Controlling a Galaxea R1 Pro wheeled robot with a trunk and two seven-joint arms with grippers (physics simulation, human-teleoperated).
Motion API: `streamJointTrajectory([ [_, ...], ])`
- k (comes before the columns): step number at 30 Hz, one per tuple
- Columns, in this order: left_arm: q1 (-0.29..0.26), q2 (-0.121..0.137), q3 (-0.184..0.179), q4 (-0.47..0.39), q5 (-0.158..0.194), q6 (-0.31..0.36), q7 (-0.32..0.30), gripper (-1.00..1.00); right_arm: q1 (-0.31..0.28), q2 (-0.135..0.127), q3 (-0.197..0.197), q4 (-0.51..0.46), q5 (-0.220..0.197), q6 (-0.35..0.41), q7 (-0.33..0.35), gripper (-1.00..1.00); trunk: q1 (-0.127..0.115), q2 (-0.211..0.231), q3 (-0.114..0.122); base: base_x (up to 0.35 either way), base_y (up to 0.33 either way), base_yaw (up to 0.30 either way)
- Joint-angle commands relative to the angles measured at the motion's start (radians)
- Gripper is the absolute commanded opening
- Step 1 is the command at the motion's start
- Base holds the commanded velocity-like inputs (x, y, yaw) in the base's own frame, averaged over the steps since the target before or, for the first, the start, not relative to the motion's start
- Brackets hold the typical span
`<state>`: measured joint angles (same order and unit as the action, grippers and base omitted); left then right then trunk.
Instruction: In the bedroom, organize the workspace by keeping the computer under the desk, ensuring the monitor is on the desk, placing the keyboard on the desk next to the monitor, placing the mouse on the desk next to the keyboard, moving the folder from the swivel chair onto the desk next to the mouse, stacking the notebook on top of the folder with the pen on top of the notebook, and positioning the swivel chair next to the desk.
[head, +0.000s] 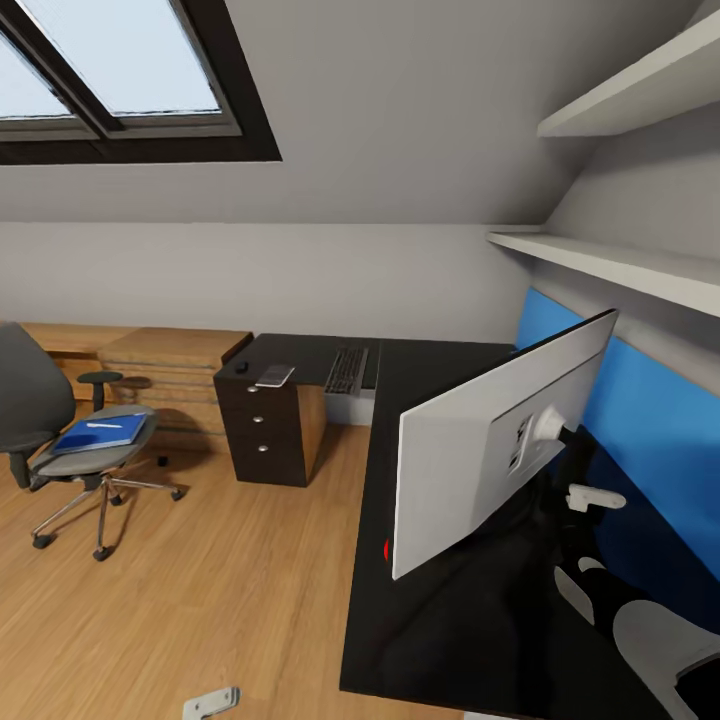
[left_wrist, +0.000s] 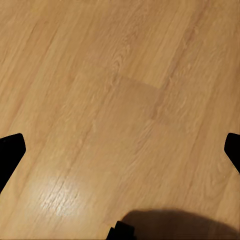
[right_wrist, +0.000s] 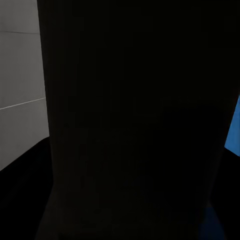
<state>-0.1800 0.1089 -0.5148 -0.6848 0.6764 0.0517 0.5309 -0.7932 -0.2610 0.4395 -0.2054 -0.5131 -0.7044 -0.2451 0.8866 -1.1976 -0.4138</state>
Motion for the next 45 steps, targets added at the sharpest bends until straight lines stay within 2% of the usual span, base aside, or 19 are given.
streamJointTrajectory([
  [1, -0.001, 0.002, -0.007, -0.002, 0.003, 0.005, 0.009, 1.00, 0.000, -0.001, 0.038, 0.003, -0.033, -0.006, -0.011, -1.00, 0.000, 0.000, -0.001, 0.083, 0.000, 0.000],
  [27, -0.001, 0.002, -0.006, -0.002, 0.003, 0.005, 0.010, 1.00, 0.000, -0.001, 0.038, 0.003, -0.030, -0.006, -0.011, -1.00, 0.000, 0.000, -0.001, 0.074, 0.000, 0.000],
  [35, -0.001, 0.002, 0.031, -0.002, 0.003, 0.004, 0.008, 1.00, 0.000, -0.001, 0.038, 0.003, -0.030, -0.006, -0.011, -1.00, 0.000, 0.000, -0.001, 0.033, -0.020, 0.000],
  [45, -0.001, 0.002, 0.042, -0.002, 0.003, 0.005, 0.008, 1.00, 0.000, -0.001, 0.038, 0.003, -0.029, -0.006, -0.011, -1.00, 0.000, 0.000, -0.001, 0.092, -0.076, 0.000],
])
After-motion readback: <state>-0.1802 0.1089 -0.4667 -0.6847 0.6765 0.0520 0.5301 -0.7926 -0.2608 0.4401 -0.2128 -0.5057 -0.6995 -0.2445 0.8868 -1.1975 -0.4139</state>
